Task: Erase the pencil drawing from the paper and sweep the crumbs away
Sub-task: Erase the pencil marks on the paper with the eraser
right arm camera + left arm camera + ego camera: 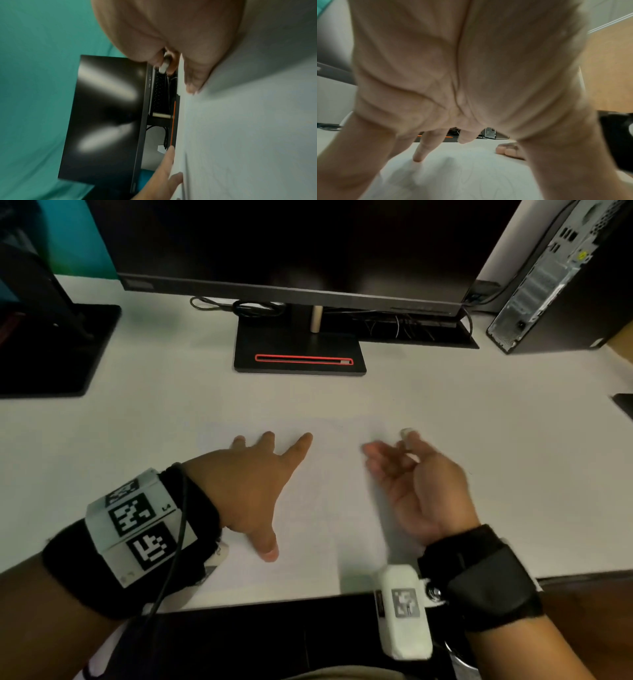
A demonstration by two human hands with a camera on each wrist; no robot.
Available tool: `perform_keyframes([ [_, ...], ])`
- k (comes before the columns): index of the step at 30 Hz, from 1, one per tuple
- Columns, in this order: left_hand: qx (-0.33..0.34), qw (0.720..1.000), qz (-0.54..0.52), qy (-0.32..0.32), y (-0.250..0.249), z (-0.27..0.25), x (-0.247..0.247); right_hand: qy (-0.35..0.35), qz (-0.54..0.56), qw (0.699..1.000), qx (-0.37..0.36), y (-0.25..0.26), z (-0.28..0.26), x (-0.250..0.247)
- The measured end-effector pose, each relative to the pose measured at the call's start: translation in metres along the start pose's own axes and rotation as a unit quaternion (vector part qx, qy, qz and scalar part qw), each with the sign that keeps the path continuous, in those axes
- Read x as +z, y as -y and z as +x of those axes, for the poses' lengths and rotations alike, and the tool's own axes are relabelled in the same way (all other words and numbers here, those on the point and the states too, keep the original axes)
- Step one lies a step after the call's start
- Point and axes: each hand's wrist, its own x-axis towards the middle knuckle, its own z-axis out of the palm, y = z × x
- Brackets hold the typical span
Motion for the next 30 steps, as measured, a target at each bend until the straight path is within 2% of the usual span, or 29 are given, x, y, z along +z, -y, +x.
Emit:
perform_keyframes([
  [1,0.002,1.000,0.001,-0.004,0.000,0.000,0.000,-0.015,0.000,0.999,-0.044,0.006,-0.002,-0.001],
  [2,0.002,1.000,-0.001,-0.008,0.000,0.000,0.000,-0.007,-0.010,0.998,-0.059,0.007,-0.007,0.001],
  [3,0.001,1.000,-0.003,-0.011,0.000,0.000,0.000,0.023,-0.025,0.999,-0.040,0.002,-0.014,0.005],
  [6,0.000,1.000,-0.006,-0.015,0.002,0.001,0.002,0.143,-0.122,0.975,0.120,-0.029,-0.036,0.021],
  [8,-0.008,1.000,-0.005,-0.014,0.002,0.002,0.002,0.169,-0.158,0.952,0.199,-0.038,-0.028,0.027],
  [9,-0.014,1.000,-0.005,-0.012,0.001,0.002,0.003,0.159,-0.142,0.955,0.208,-0.035,-0.017,0.027],
  [11,-0.022,1.000,-0.001,-0.010,0.000,0.001,0.002,0.102,-0.066,0.979,0.161,-0.016,0.013,0.023],
  [14,-0.028,1.000,0.000,-0.002,-0.002,0.001,0.001,-0.016,0.024,1.000,0.009,0.018,0.037,0.015],
  [15,-0.029,1.000,0.000,-0.001,-0.002,0.002,0.000,-0.023,0.042,0.999,-0.015,0.022,0.036,0.015],
  [16,-0.031,1.000,0.000,0.000,-0.003,0.002,0.000,-0.006,0.046,0.999,-0.009,0.020,0.031,0.017],
  [18,-0.036,0.999,-0.004,0.001,-0.004,0.003,-0.001,0.069,-0.015,0.995,0.070,0.000,0.017,0.029],
  [20,-0.037,0.999,-0.008,-0.003,-0.004,0.003,0.000,0.148,-0.107,0.969,0.166,-0.027,0.007,0.041],
  [21,-0.038,0.999,-0.010,-0.006,-0.004,0.004,0.001,0.171,-0.129,0.957,0.195,-0.037,0.006,0.045],
  [23,-0.039,0.999,-0.006,-0.008,-0.003,0.004,0.002,0.166,-0.117,0.957,0.209,-0.039,0.014,0.050],
  [26,-0.040,0.999,0.009,-0.002,-0.005,0.003,0.001,0.102,-0.036,0.983,0.147,-0.010,0.042,0.042],
  [28,-0.039,0.999,0.015,-0.003,-0.006,0.002,-0.001,0.024,0.014,0.998,0.056,0.019,0.060,0.025],
  [30,-0.039,0.999,0.020,-0.004,-0.007,0.002,-0.001,-0.045,0.050,0.997,-0.022,0.042,0.068,0.009],
])
